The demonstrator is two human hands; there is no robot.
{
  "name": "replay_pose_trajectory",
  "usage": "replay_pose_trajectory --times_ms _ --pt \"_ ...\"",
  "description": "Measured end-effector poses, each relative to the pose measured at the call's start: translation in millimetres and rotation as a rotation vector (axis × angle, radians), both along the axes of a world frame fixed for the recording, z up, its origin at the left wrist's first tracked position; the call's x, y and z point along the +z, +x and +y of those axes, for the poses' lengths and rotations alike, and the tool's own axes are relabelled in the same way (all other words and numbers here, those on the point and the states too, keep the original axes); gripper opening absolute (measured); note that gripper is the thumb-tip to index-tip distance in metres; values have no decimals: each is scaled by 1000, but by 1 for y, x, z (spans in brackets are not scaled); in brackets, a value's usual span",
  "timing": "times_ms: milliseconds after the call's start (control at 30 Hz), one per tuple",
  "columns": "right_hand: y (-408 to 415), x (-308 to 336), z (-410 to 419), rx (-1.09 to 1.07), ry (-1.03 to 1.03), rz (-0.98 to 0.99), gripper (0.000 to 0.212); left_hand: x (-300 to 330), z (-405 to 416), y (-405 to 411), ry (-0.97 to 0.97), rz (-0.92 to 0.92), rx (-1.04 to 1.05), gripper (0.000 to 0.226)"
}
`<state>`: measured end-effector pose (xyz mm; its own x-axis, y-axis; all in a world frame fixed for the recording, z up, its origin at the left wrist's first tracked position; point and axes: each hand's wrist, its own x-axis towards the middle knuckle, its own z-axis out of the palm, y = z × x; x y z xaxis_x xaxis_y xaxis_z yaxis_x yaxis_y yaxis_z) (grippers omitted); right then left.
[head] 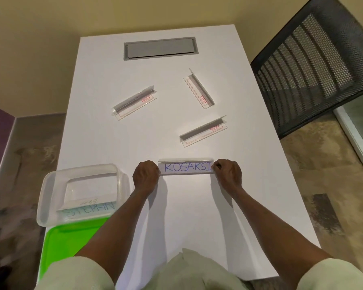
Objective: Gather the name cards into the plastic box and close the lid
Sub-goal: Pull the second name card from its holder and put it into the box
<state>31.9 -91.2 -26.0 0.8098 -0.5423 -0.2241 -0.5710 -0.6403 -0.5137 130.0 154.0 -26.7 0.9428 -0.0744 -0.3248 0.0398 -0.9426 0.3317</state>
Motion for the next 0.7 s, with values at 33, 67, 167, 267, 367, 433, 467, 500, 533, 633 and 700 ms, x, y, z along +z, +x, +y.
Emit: replay_pose_trajectory --times_ms 33,67,167,267,367,433,467,500,533,633,700 --pt "0 -1 0 3 3 2 17 -1 1 -1 7 3 -12 16" --pt "0 -2 0 3 10 6 16 -2 1 -3 12 4 -26 15" --pt "1 -4 0 -2 33 6 15 -4 2 -4 -9 10 -41 19" --pt "-1 -5 1 -9 67 1 15 -5 3 -4 -45 20 -47 23" --pt "-2 -4 1 -14 132 4 13 -6 4 -7 -73 28 -46 23" --pt "-2 -5 1 -20 166 22 13 -4 5 -11 -69 3 -27 18" --pt "-2 -5 1 -41 186 34 13 -1 5 -13 -66 -18 -10 18" --pt "-2 -5 1 -72 208 44 14 2 5 -13 -60 -43 3 20" --pt "-3 -3 0 -96 220 59 15 5 5 -13 -47 -74 3 22" --pt "-4 3 -8 49 116 95 24 11 6 -8 -19 -181 -88 28" --pt "-3 10 -13 148 55 55 35 15 9 -3 -39 -230 -175 34"
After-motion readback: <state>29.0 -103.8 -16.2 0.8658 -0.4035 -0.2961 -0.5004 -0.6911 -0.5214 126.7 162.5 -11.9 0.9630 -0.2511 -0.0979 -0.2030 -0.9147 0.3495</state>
